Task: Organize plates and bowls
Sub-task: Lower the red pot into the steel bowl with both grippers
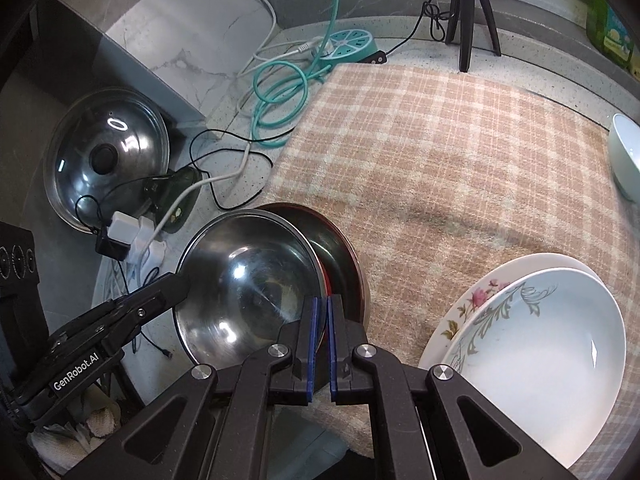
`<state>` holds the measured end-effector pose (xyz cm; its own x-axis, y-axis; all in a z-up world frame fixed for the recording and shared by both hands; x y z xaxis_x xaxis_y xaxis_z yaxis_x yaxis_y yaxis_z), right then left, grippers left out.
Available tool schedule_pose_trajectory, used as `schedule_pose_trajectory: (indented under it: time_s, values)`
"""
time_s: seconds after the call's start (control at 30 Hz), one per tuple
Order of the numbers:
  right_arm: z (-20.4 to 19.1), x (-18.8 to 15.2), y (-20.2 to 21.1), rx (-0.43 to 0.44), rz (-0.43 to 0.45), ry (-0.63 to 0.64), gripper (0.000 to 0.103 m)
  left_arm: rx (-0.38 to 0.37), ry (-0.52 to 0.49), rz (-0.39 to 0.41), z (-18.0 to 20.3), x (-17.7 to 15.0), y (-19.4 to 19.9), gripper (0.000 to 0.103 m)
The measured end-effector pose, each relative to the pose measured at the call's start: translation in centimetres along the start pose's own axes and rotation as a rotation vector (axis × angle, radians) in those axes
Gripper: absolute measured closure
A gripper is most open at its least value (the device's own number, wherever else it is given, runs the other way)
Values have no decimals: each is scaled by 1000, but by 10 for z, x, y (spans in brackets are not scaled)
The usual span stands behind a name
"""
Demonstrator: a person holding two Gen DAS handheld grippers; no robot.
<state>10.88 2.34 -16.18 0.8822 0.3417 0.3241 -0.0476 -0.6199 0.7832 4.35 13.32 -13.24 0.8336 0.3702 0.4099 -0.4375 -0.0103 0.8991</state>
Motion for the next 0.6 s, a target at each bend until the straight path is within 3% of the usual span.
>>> schedule_pose_trajectory:
  time_s: [0.6]
  values:
    - [3, -3, -16, -82, -45, 62, 98, 62, -49, -30, -2, -10, -22, 96]
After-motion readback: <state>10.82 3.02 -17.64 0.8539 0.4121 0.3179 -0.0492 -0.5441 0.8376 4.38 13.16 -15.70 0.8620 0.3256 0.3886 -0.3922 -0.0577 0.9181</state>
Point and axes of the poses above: each gripper's, at about its wrist camera, not at the fingertips, and y roughly against the way its jaws point, z to its right, x to its top, the point moved 6 cm from there along -y, roughly the way its jaws point, and after that the axes turned 12 degrees about x, right-handed, at the moved point
